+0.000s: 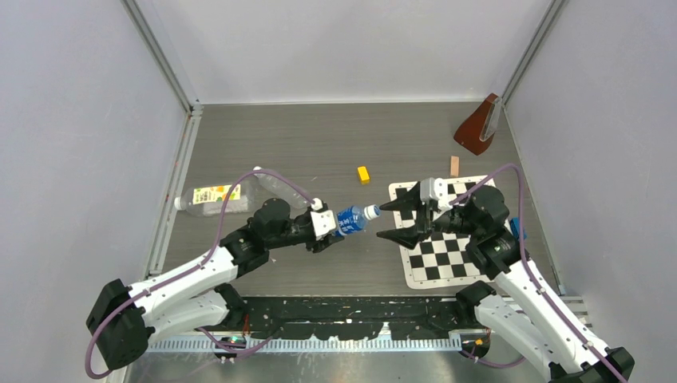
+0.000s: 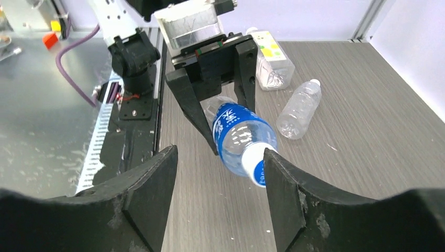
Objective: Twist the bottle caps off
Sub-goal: Unscrew the bottle cap from the plastic bottle.
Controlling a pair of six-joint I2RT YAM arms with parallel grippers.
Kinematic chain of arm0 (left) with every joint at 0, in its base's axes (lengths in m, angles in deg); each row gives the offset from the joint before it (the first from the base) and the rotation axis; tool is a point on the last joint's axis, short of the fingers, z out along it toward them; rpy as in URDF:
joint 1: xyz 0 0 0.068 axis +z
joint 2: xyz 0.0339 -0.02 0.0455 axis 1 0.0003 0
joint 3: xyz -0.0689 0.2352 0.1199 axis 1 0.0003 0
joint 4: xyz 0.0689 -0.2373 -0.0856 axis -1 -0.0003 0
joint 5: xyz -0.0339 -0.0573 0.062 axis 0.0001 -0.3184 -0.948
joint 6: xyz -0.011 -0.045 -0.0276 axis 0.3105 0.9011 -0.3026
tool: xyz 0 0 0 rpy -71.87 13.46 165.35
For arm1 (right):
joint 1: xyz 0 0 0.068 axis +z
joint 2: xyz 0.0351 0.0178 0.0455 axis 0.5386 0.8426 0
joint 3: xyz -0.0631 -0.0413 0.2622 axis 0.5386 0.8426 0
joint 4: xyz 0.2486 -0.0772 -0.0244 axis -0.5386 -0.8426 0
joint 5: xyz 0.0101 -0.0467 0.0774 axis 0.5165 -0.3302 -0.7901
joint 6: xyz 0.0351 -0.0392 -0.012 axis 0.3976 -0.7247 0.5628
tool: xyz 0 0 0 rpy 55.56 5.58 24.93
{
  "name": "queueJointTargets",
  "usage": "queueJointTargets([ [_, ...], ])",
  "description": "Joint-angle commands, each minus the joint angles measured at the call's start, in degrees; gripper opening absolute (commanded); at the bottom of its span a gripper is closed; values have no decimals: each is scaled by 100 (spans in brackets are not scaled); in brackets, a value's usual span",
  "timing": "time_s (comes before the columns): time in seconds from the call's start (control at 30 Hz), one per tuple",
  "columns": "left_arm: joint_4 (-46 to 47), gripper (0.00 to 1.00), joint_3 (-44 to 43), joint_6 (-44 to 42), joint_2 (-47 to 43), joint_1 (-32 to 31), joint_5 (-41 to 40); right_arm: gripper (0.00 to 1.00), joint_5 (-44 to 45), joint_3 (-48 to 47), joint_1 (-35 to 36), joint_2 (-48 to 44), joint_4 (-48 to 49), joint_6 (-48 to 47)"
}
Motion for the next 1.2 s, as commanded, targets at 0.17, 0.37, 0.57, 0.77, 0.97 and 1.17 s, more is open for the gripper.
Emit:
queueJointTargets([
  [0.17, 395, 0, -129, -189, -80, 24, -1162, 71, 2403, 188, 2, -26, 1194, 3021],
  [0.37, 448, 0, -41, -344, -37, 15, -1470, 71, 4673, -684, 2, 656, -509, 4729],
  [0.57, 316, 0, -61, -571, 158, 15, -1692, 71, 4225, -1305, -3, 1663, -749, 5930],
  [0.77, 499, 0, 50, -563, 91, 15, -1787, 71, 3796, -1324, -11, 2318, 380, 6768],
  [0.97, 740, 0, 235, -276, -170, -22, -1669, 71, 3271, -1529, -25, 2548, -146, 6662],
  [1.17, 982, 0, 494, 143, -563, -55, -1744, 71, 3620, -1385, -25, 2360, -456, 7399],
])
